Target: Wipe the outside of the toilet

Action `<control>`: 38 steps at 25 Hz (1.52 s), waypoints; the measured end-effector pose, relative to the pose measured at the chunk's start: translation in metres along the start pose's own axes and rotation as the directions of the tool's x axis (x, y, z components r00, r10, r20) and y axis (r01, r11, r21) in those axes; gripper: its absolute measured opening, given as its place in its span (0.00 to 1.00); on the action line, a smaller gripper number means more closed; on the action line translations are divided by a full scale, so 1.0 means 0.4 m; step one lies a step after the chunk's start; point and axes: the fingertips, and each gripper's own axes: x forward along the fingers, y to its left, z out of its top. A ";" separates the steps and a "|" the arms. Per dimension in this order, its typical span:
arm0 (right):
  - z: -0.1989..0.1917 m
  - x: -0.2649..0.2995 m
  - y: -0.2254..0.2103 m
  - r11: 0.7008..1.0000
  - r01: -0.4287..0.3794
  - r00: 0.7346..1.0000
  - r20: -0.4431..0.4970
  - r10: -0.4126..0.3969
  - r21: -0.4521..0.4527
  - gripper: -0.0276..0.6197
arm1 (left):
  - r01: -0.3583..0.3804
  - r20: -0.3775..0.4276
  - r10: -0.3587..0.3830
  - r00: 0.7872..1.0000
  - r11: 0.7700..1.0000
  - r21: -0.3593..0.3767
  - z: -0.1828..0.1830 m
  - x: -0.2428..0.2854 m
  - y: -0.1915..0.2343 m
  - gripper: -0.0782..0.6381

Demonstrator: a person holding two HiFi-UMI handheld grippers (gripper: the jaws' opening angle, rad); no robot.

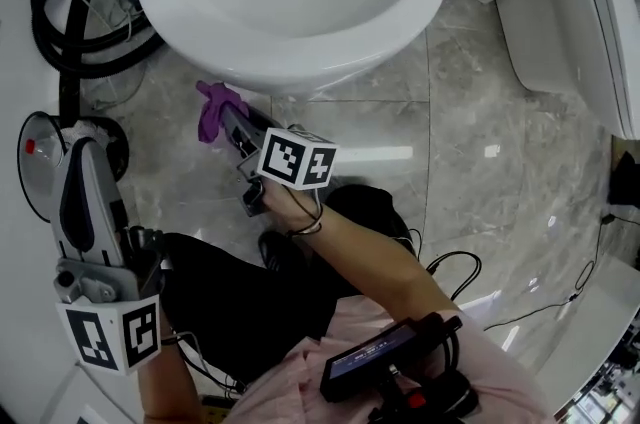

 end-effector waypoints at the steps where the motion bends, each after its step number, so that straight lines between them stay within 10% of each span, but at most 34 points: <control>1: 0.004 0.005 -0.009 1.000 0.004 1.000 0.008 -0.004 0.001 0.14 | 0.001 0.002 -0.001 1.000 1.000 -0.002 0.001 -0.001 -0.002 0.12; 38: 0.144 -0.201 -0.103 0.987 0.060 0.997 -0.048 -0.067 -0.148 0.14 | 0.164 0.008 -0.164 0.986 0.986 0.019 0.040 0.096 -0.233 0.12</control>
